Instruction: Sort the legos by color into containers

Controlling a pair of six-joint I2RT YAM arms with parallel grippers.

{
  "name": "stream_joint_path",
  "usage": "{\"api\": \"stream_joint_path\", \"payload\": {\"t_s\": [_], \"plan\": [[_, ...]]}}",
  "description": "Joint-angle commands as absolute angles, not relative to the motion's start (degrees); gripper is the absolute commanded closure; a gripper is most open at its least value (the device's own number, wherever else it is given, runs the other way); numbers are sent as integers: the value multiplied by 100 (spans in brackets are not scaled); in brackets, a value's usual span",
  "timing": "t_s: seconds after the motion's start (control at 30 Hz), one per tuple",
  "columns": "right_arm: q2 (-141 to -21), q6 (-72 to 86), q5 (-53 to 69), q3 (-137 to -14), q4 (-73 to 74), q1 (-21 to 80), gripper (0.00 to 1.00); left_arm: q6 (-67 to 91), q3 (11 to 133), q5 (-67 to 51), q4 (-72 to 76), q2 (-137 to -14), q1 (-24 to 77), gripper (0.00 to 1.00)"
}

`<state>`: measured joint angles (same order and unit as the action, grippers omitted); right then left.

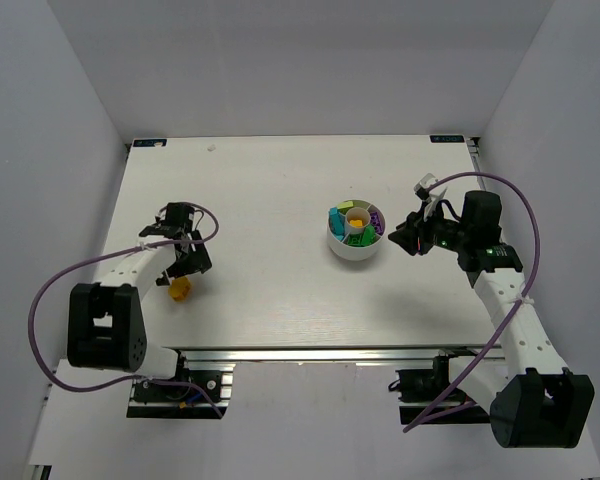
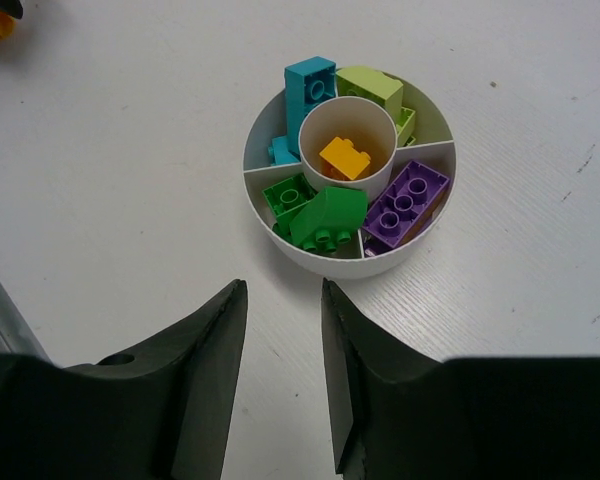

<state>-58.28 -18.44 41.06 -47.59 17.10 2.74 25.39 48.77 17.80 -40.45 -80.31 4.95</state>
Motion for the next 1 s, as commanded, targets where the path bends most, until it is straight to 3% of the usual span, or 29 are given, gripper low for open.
{"api": "stream_joint_path", "payload": {"t_s": [0.0,0.27,0.63,0.73,0.8,0.87,0.9,0.97], "plan": [[-5739,-1863,4157,-5019,1723,290,58,2075,5106,1363,-4051,-8208,335,2],[-5616,-1872,4131,-4992,1661,255,57,1872,5203,1152,-4184,-8569,158,5],[-5555,-1872,4087,-4957,1617,263,57,1907,5203,536,-4210,-8798,105,26],[-5598,-1872,4078,-4957,1617,264,57,1916,5238,449,-4245,-8815,158,39],[-5607,-1872,4043,-4957,1608,272,57,1942,5282,379,-4254,-8798,220,55],[-5616,-1872,4034,-4948,1608,246,57,1934,5317,63,-4245,-8763,272,66],[-5616,-1872,4025,-4940,1600,255,57,1925,5343,-200,-4176,-8650,272,78],[-5616,-1881,4008,-4939,1591,255,57,1907,5335,-1043,-3939,-8439,351,86]]}}
